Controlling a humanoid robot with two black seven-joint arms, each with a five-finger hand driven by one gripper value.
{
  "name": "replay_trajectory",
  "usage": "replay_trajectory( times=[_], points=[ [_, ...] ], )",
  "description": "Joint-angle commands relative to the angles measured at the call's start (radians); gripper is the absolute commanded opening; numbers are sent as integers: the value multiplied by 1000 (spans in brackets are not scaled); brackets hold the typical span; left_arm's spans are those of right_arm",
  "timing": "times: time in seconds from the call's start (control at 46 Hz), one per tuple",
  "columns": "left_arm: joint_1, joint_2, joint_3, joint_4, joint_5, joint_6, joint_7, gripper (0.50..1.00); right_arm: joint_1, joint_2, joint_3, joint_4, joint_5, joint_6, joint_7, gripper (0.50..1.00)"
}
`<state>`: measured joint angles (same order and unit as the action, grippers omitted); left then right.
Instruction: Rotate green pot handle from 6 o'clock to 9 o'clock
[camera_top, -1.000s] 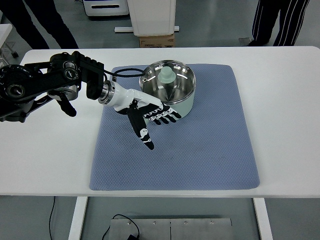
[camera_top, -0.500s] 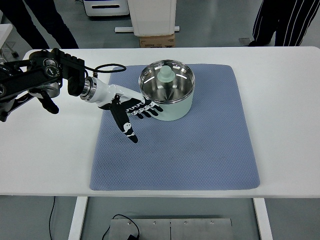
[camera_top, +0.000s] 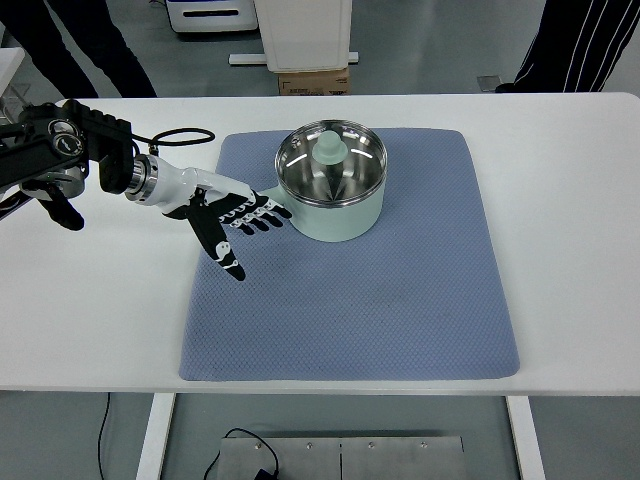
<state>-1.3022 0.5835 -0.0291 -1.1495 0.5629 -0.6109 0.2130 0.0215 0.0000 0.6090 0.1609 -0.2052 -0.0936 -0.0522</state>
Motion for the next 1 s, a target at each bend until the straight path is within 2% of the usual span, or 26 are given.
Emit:
replay_trajectory(
  times=[0.0,0.283,0.739,0.978],
  points=[
    [0,1,0,7,2,0,0,1000,0,0,0,0,0,0,0,1000],
    [0,41,0,47,2,0,-1,1000,0,0,0,0,1,0,0,1000],
    [0,45,0,125,5,0,-1,1000,0,0,0,-1,0,0,0,1000],
    [-2,45,-2,126,11,0,-1,1000,0,0,0,0,0,0,0,1000]
  ],
)
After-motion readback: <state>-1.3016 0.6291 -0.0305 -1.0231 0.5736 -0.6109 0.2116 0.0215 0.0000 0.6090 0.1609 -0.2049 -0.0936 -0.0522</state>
